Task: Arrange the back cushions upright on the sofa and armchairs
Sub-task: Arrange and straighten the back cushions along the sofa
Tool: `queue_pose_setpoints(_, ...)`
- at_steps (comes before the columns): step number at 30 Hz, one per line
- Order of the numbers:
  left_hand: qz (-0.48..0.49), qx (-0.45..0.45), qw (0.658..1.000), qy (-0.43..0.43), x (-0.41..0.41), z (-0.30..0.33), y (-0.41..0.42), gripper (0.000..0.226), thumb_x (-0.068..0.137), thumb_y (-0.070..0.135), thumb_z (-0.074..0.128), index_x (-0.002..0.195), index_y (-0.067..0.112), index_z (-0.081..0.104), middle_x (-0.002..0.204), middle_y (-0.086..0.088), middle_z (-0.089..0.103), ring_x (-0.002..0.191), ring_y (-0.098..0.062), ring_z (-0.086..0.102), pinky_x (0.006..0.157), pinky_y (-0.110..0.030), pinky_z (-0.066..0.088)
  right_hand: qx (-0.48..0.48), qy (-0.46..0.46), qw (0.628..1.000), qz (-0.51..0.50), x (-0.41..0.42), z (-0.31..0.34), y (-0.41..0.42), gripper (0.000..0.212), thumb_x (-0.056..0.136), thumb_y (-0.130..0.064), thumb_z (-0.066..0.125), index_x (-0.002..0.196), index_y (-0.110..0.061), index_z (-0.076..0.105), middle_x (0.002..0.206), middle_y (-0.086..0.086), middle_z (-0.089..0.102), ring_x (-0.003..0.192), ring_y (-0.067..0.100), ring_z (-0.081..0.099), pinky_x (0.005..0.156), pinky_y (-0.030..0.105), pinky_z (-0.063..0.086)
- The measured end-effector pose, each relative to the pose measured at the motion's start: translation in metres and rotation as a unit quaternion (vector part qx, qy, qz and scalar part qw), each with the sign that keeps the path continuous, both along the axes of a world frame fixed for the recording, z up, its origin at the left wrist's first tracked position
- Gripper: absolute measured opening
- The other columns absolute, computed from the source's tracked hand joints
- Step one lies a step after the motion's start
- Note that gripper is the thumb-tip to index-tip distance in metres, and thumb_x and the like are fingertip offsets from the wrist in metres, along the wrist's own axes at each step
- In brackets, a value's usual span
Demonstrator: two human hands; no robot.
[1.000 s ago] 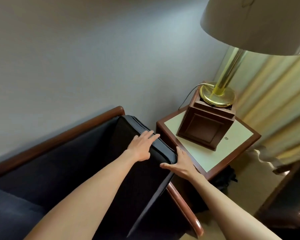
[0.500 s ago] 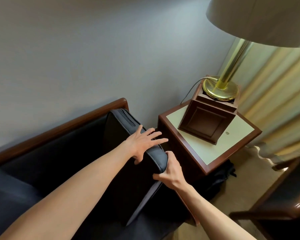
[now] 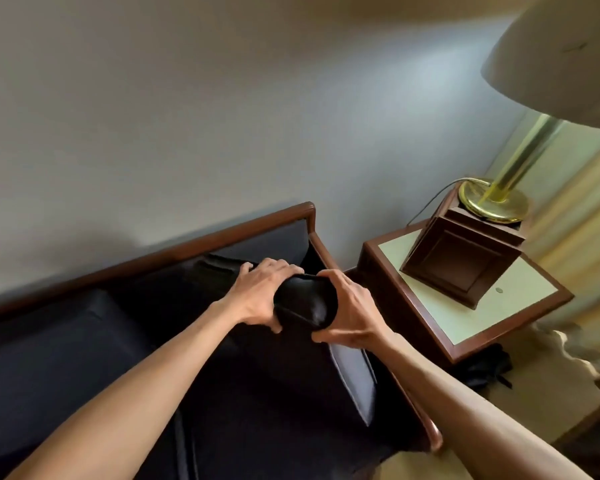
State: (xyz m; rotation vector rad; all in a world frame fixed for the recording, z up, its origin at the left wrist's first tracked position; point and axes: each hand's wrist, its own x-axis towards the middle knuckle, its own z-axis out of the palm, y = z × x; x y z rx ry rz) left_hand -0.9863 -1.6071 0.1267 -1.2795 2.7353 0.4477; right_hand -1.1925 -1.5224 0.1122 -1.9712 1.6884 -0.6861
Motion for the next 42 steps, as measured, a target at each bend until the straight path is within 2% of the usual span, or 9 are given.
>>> queue_pose_setpoints(4,0.108,0.014,0.993,0.052,0.054,-0.003,0.013,0.117,0.034,0.044,0.091,0.138,0.037,0.035,0.136,0.011,0.048,0.129,-0.02,0.042,0.1,-0.054,0.04,0.032,-0.083,0.995,0.047,0.031,-0.012,-0.004,0.111,0.056,-0.045,0.088,0.147,-0.024,0.028,0.143,-0.009,0.042,0.127,0.004,0.042,0.103,0.017,0.034)
queue_pose_setpoints(7,0.139,0.024,0.988,0.059,0.084,-0.008,0.024,0.121,0.036,0.044,0.091,0.139,0.041,0.028,0.141,0.011,0.044,0.132,-0.021,0.04,0.097,-0.055,0.043,0.107,-0.054,0.993,0.017,0.048,-0.059,0.011,0.124,0.048,-0.055,0.088,0.149,-0.028,0.02,0.144,-0.005,0.039,0.132,0.015,0.041,0.108,0.033,0.038)
queue_pose_setpoints(11,0.181,0.016,0.98,0.082,0.113,-0.008,0.033,0.118,0.04,0.04,0.091,0.14,0.045,0.027,0.141,0.012,0.044,0.132,-0.02,0.04,0.095,-0.055,0.045,0.113,0.024,0.993,-0.021,0.064,-0.077,0.01,0.107,0.043,-0.049,0.085,0.135,-0.025,0.034,0.125,-0.002,0.053,0.116,0.024,0.052,0.091,0.04,0.047)
queue_pose_setpoints(20,0.319,0.076,0.915,0.236,0.18,-0.023,0.073,0.114,0.034,0.042,0.091,0.134,0.047,0.035,0.129,0.019,0.05,0.12,-0.014,0.05,0.1,-0.05,0.045,0.073,0.188,0.971,0.125,0.109,-0.038,-0.038,0.094,0.041,-0.055,0.083,0.119,-0.024,0.042,0.109,-0.003,0.06,0.101,0.028,0.06,0.075,0.042,0.05)
queue_pose_setpoints(27,0.384,0.057,0.853,0.348,0.22,-0.069,0.11,0.129,0.037,0.025,0.098,0.145,0.035,0.029,0.146,0.011,0.04,0.132,-0.006,0.041,0.112,-0.034,0.035,0.062,0.155,0.975,0.149,0.15,-0.084,-0.028,0.119,0.044,-0.067,0.073,0.146,-0.031,0.023,0.135,-0.005,0.046,0.125,0.023,0.044,0.108,0.047,0.032)
queue_pose_setpoints(30,0.393,0.033,0.861,0.322,0.241,-0.075,0.115,0.127,0.043,0.022,0.099,0.147,0.029,0.027,0.15,0.008,0.033,0.132,-0.005,0.034,0.109,-0.028,0.029,0.089,0.205,0.963,0.149,0.141,-0.102,-0.029,0.123,0.047,-0.057,0.084,0.148,-0.027,0.021,0.145,-0.005,0.037,0.139,0.022,0.032,0.112,0.05,0.028)
queue_pose_setpoints(35,0.443,0.037,0.865,0.234,0.278,-0.087,0.115,0.117,0.04,0.027,0.099,0.137,0.022,0.034,0.138,0.002,0.041,0.124,-0.019,0.043,0.101,-0.032,0.037,0.115,0.255,0.947,0.156,0.159,-0.126,-0.033,0.127,0.042,-0.051,0.087,0.146,-0.027,0.018,0.141,-0.004,0.036,0.138,0.022,0.029,0.112,0.068,0.015)
queue_pose_setpoints(39,0.522,0.094,0.841,0.101,0.302,-0.1,0.107,0.122,0.041,0.021,0.097,0.141,0.013,0.027,0.144,-0.008,0.034,0.127,-0.034,0.042,0.103,-0.046,0.039,0.085,0.307,0.922,0.219,0.18,-0.134,-0.053,0.124,0.04,-0.043,0.087,0.145,-0.025,0.023,0.131,0.001,0.046,0.123,0.025,0.043,0.109,0.043,0.031)
queue_pose_setpoints(42,0.516,0.127,0.847,-0.004,0.308,-0.116,0.114,0.118,0.043,0.02,0.094,0.139,0.015,0.026,0.143,-0.007,0.031,0.123,-0.036,0.042,0.091,-0.051,0.049,0.069,0.308,0.917,0.244,0.203,-0.146,-0.053,0.116,0.043,-0.036,0.086,0.143,-0.022,0.03,0.126,0.002,0.049,0.117,0.025,0.045,0.107,0.038,0.033)
